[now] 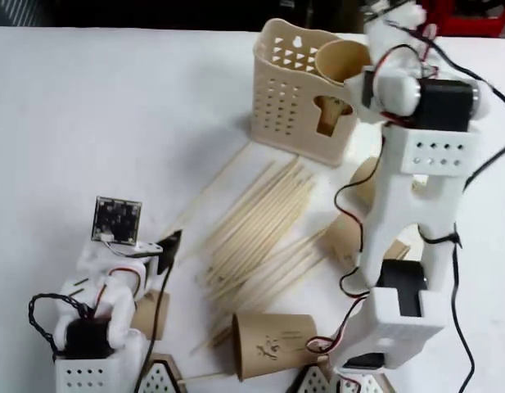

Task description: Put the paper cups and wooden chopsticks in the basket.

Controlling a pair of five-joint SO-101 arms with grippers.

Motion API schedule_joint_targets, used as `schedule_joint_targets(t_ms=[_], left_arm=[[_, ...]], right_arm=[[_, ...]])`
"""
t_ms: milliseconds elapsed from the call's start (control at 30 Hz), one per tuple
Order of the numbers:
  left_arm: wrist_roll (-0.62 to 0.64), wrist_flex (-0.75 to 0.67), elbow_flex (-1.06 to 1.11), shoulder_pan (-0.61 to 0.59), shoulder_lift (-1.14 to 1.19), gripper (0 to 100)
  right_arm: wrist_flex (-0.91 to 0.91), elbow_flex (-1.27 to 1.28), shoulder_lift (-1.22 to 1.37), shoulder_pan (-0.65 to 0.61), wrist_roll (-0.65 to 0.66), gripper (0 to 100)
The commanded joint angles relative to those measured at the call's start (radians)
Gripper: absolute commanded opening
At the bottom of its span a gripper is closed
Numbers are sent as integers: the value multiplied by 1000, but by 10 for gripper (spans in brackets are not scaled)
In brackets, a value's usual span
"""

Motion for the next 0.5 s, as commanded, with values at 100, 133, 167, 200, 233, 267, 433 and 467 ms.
schedule_joint_targets(t_ms=[100, 133, 167, 200, 233, 267, 433, 467], left_arm=[[-12, -25, -6, -7, -10, 347], [-12, -25, -6, -7, -10, 347], [-12, -25, -6, -7, -10, 347], [-12, -25, -6, -7, -10, 347], [-12, -25, -6, -7, -10, 347], [-12, -25, -6, -7, -10, 347], [-12, -25, -6, -7, -10, 347], [-12, -25, -6, -7, -10, 347]], right_arm=[[2, 285, -234, 96, -52, 209], [1, 351, -271, 104, -52, 209], [-1, 416, -308, 110, -52, 209], [-1, 474, -340, 113, -55, 209], [-1, 526, -371, 117, -58, 209], [-1, 575, -397, 122, -58, 209], [-13, 787, -484, 176, -60, 209], [-27, 824, -490, 194, -60, 209]])
